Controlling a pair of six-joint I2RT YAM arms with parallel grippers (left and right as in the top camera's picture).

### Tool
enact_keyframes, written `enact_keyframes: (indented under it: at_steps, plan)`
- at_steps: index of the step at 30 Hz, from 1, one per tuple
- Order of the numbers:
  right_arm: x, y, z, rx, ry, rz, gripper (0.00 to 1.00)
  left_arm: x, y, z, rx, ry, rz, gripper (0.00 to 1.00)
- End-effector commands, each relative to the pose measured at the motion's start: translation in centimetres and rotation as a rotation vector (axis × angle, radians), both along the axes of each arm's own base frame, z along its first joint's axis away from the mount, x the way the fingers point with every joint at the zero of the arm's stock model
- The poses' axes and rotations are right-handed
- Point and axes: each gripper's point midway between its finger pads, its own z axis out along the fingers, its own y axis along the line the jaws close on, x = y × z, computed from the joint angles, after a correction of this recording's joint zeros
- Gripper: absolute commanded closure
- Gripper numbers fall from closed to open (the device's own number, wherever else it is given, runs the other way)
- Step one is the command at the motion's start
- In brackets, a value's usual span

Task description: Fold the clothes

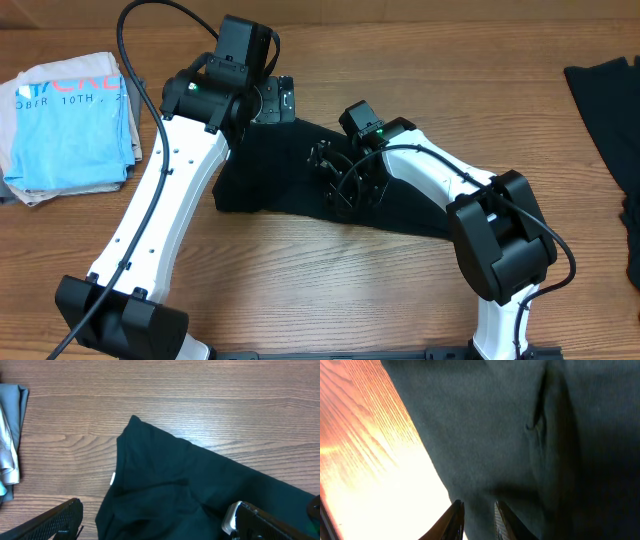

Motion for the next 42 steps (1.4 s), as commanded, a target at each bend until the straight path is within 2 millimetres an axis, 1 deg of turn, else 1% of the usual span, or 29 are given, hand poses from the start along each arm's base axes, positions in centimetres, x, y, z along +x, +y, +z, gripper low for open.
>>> enact_keyframes:
  at_steps: [1, 3, 4, 6, 9, 13, 17, 26, 30, 32, 36, 42]
  plan:
    - [1.7, 1.3, 3.4, 0.059, -0.067, -0.017, 0.75, 0.2, 0.4, -0.3, 0.016, 0.003, 0.012, 0.0]
    - [2.3, 1.6, 4.7, 0.079, -0.103, -0.017, 0.74, 0.1, 0.4, -0.3, 0.016, 0.003, 0.012, 0.0]
    - [2.6, 1.7, 5.2, 0.089, -0.121, -0.019, 0.71, 0.1, 0.4, -0.3, 0.016, 0.003, 0.012, 0.0]
    - [3.1, 1.8, 5.3, 0.092, -0.143, -0.025, 0.66, 0.2, 0.4, -0.3, 0.016, 0.003, 0.012, 0.0]
    - [4.1, 1.2, 4.0, 0.031, -0.158, -0.074, 0.64, 0.2, 0.4, -0.3, 0.016, 0.002, 0.012, 0.0]
    - [4.1, 1.2, 2.2, 0.013, -0.135, -0.072, 0.61, 0.2, 0.4, -0.3, 0.016, 0.004, 0.011, 0.0]
    - [4.3, 1.5, 0.6, 0.007, -0.122, -0.067, 0.6, 0.2, 0.4, -0.4, 0.016, 0.004, 0.012, 0.0]
    - [4.5, 1.7, 0.6, 0.013, -0.136, -0.064, 0.6, 0.2, 0.4, -0.4, 0.016, 0.004, 0.012, 0.0]
    - [5.6, 1.6, 0.6, 0.001, -0.184, -0.073, 0.54, 0.2, 0.4, -0.4, 0.016, 0.004, 0.012, 0.0]
    - [5.8, 1.7, 0.6, 0.004, -0.196, -0.076, 0.55, 0.2, 0.4, -0.4, 0.016, 0.004, 0.012, 0.0]
    - [5.4, 1.4, 0.5, -0.008, -0.179, -0.075, 0.57, 0.2, 0.4, -0.4, 0.016, 0.004, 0.012, 0.0]
    - [4.9, 1.2, -0.1, -0.018, -0.164, -0.073, 0.57, 0.2, 0.4, -0.4, 0.016, 0.004, 0.012, 0.0]
